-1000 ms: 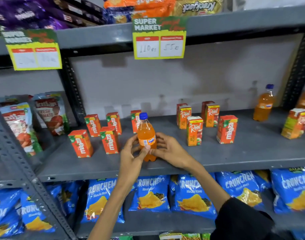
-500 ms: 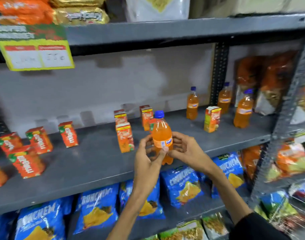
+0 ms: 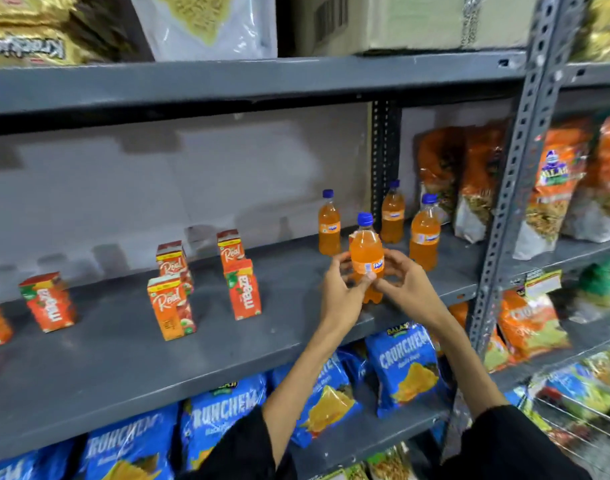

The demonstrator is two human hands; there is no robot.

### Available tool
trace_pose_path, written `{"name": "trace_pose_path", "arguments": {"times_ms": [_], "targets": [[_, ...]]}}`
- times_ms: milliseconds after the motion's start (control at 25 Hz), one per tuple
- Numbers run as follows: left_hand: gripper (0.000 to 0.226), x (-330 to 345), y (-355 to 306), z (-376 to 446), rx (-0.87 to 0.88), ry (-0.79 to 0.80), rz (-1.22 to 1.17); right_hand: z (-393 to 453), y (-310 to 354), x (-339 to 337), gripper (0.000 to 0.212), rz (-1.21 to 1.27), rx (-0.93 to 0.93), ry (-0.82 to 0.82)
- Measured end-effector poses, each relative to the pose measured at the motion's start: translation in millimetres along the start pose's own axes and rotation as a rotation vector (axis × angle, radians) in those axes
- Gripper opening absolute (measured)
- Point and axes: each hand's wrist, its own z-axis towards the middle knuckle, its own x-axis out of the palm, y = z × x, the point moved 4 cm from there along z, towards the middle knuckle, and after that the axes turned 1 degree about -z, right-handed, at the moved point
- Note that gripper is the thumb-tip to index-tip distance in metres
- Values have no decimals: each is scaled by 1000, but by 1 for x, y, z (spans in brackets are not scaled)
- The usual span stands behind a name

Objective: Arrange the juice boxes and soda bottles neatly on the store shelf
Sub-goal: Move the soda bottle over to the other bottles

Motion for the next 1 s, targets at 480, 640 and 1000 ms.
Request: {"name": "trace_pose_path", "arguments": {"times_ms": [480,640,1000], "targets": [[31,70,20,26,3,-7,41,18,-38,-46,52,-29,8,-76],[30,69,23,23,8,27,12,7,-42,-41,64,-41,16,-185],[53,60,22,12,-3,-49,-8,-17,-35,-27,49,-125,-46,-423]]}}
